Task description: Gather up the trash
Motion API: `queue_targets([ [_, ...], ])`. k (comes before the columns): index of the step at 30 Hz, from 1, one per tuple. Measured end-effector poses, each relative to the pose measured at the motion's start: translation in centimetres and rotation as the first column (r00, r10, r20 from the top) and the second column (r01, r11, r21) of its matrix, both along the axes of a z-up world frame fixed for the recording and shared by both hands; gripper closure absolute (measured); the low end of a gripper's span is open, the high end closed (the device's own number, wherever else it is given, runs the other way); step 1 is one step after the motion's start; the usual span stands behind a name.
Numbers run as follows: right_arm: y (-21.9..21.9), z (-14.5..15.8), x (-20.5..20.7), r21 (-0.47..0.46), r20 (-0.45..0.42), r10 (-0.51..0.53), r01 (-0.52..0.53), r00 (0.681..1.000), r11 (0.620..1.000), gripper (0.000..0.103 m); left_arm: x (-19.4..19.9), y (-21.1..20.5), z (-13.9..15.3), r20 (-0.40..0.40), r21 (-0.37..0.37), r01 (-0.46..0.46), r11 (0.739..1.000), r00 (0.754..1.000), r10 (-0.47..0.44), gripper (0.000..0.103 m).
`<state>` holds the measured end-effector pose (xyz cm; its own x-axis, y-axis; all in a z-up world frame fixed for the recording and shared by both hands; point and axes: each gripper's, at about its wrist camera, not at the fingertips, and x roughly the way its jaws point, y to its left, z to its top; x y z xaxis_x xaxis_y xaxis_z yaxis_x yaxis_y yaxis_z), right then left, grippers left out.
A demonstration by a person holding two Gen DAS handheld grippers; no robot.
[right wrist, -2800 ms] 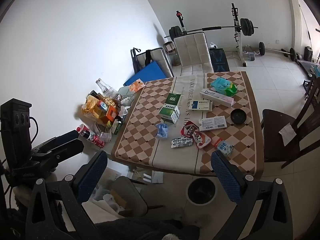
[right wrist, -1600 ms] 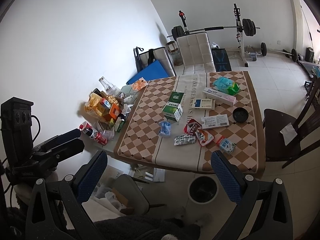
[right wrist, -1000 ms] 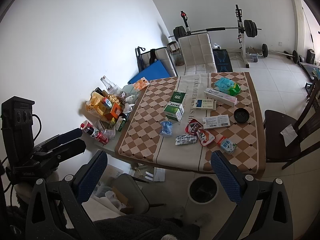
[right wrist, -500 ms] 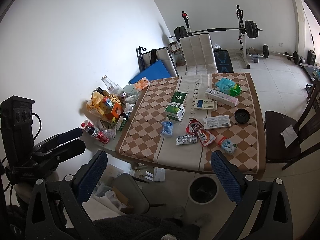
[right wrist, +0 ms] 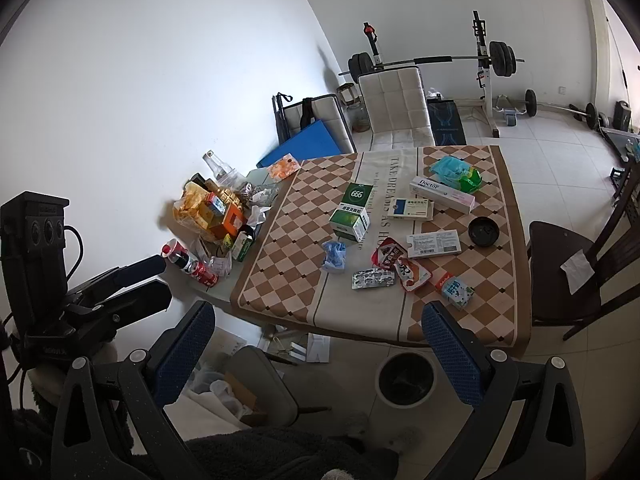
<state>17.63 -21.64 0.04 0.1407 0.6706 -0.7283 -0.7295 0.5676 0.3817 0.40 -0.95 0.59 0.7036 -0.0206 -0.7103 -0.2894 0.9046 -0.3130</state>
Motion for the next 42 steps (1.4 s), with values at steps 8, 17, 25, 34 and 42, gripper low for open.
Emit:
queue_targets([
  [8, 0.2, -0.4, 0.2, 0.0, 0.0, -0.003, 0.003, 1.0, 1.0, 0.0, 1.7, -1.9, 1.5, -0.003, -0.002, 0.019, 1.0, 1.0, -0.019, 0.0],
  [17, 1.0, 0.0, -0.7, -0.011, 0.001, -0.073, 0.073, 0.997, 0.997, 0.0, 3.5, 1.0, -0.5, -0.081, 0.24, -0.108, 0.965, 0.988, 0.13, 0.0],
  [25, 3.6, -6.8, 5.8, -0.242, 0.121, -0.27, 0.292, 0.955, 0.925, 0.0, 10.9, 5.3, -10.2, -0.255, 0.432, -0.159, 0.888, 0.922, 0.29, 0.0],
  [34, 6.6, -25.6, 17.9, -0.551, 0.009, -0.184, 0.159, 0.983, 0.819, 0.0, 17.0, 5.4, -25.4, -0.518, 0.463, -0.032, 0.886, 0.801, 0.3, 0.0],
  [42, 10.6, -42.4, 24.0, -0.681, -0.177, -0.025, -0.104, 0.984, 0.725, 0.002, 24.6, 5.3, -37.2, -0.748, 0.393, 0.243, 0.887, 0.645, 0.155, 0.0],
])
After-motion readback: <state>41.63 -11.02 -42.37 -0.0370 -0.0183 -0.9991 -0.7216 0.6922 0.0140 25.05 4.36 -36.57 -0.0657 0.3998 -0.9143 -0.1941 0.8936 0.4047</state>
